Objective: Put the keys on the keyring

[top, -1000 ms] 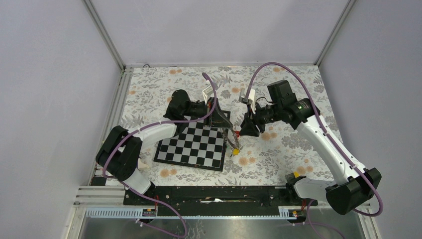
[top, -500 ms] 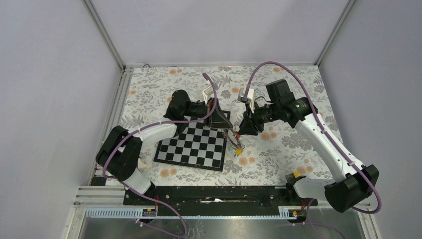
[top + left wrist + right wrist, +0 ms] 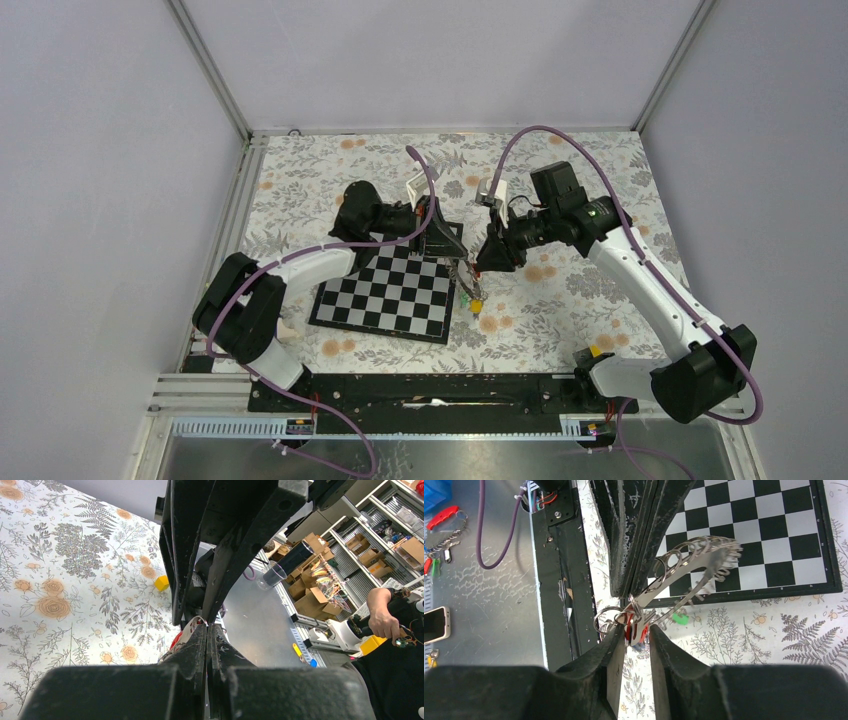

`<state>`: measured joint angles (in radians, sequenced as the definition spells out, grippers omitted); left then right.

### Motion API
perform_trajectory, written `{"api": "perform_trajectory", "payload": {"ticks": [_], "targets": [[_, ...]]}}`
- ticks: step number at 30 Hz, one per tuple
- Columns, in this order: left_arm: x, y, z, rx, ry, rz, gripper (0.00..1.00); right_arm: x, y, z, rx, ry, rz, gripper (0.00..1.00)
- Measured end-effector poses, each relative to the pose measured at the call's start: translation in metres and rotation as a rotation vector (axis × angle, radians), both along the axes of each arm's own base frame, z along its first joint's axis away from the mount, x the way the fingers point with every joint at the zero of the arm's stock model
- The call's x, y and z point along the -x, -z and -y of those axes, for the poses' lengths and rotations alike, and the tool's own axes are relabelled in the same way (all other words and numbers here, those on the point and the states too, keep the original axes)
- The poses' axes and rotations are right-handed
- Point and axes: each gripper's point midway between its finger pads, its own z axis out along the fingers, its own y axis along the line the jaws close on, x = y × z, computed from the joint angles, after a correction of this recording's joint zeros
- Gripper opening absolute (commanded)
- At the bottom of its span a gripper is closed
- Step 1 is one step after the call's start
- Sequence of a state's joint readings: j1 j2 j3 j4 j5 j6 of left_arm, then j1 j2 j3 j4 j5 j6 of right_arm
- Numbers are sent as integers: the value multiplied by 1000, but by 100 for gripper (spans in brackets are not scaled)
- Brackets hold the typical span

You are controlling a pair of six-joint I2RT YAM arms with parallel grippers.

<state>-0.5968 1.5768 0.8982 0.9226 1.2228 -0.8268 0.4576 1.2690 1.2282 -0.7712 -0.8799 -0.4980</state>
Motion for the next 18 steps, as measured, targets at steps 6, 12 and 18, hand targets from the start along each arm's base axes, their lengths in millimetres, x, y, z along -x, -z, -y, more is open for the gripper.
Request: {"api": "perform_trajectory", "payload": {"ticks": [6,12,18], "targets": [[0,-2,0,8,1,6,0,1,5,-1,-2,-1,-17,21],[1,-4,0,14,2,10,0,3,4,-3,-16,-8,-26,11],[2,-4,0,19,5,11,0,6,3,-5,-28,-16,-42,2]]}}
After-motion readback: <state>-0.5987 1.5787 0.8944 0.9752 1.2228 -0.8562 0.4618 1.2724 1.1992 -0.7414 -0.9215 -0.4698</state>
